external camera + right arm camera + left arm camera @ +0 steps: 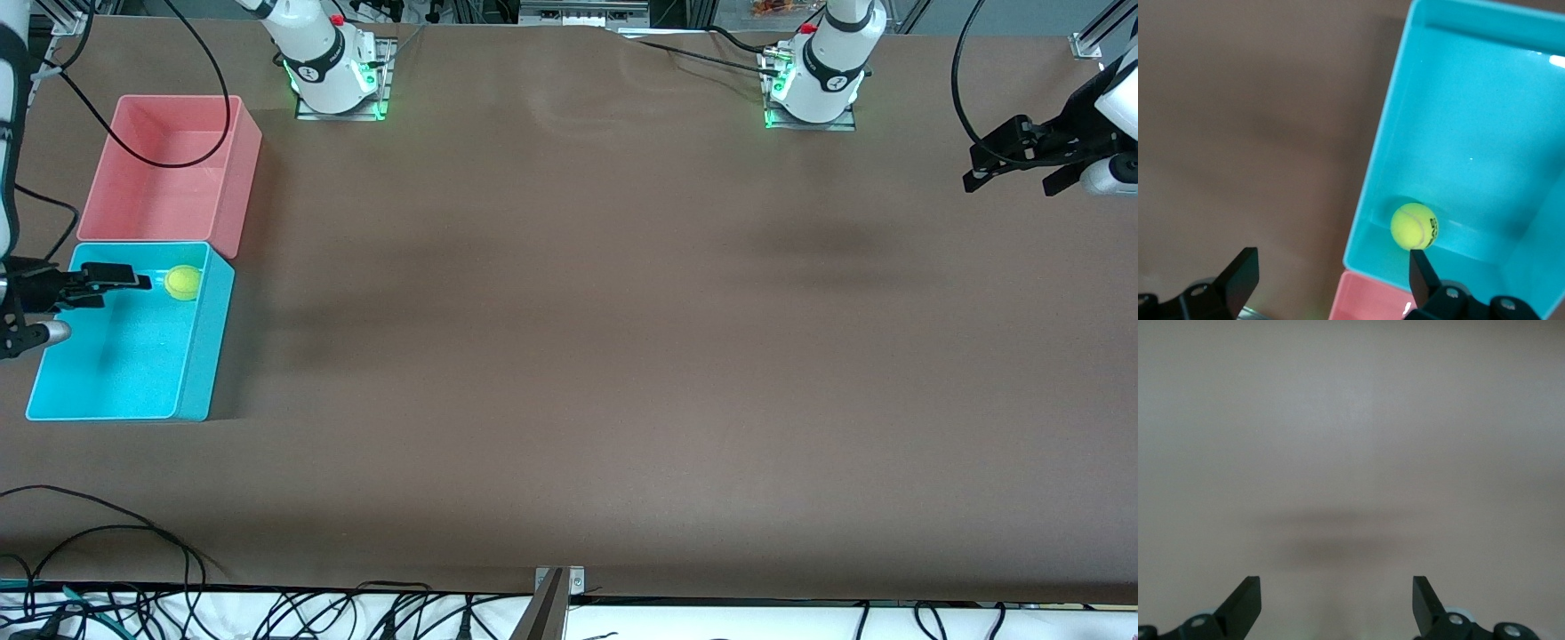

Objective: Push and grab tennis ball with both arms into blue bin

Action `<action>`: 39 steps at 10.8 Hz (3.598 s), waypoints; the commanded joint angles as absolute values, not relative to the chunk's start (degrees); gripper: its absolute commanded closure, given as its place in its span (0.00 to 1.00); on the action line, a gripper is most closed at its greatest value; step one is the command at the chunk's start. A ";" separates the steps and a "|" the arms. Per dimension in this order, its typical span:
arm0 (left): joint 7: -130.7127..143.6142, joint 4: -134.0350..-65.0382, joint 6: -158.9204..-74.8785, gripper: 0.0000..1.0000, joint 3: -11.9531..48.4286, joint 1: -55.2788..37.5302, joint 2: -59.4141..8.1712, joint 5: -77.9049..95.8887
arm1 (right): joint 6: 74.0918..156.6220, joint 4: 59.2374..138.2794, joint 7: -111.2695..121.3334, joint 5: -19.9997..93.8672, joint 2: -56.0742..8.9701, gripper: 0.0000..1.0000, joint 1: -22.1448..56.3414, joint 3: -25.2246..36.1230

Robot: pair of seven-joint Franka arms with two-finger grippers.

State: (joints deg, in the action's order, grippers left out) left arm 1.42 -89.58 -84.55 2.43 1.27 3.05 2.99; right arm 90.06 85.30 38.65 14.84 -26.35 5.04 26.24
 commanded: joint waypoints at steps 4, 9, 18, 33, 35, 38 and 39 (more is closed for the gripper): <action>0.09 -87.45 -84.11 0.00 2.55 1.41 1.76 3.78 | 86.39 83.76 21.02 1.94 -18.02 0.00 14.41 26.54; 0.09 -87.45 -84.11 0.00 2.81 1.06 1.67 3.69 | 86.31 83.58 17.67 4.21 -14.33 0.00 13.89 26.89; 0.09 -85.61 -85.34 0.00 1.67 2.63 -0.26 3.60 | 94.19 90.56 7.56 3.69 -6.11 0.00 6.81 18.94; 0.09 -84.81 -84.81 0.00 2.20 2.46 0.00 3.69 | 100.99 100.92 2.37 -2.29 4.93 0.00 -3.78 -0.35; 0.09 -84.73 -84.81 0.00 2.29 2.46 0.00 3.78 | 95.92 96.00 2.46 -2.19 2.47 0.00 -3.69 -0.44; 0.09 -84.73 -84.81 0.00 2.20 2.46 0.00 3.69 | 94.39 93.08 2.72 -1.85 0.18 0.00 -3.69 -0.35; 0.00 -84.73 -84.81 0.00 2.20 2.46 0.00 3.78 | 94.39 92.99 2.99 -1.76 0.18 0.00 -3.78 -0.26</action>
State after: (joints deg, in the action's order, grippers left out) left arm 1.06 -86.63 -85.78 2.44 2.50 0.79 2.98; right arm 96.05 95.74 3.03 -1.46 1.98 -3.65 -0.05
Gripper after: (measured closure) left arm 0.000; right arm 0.000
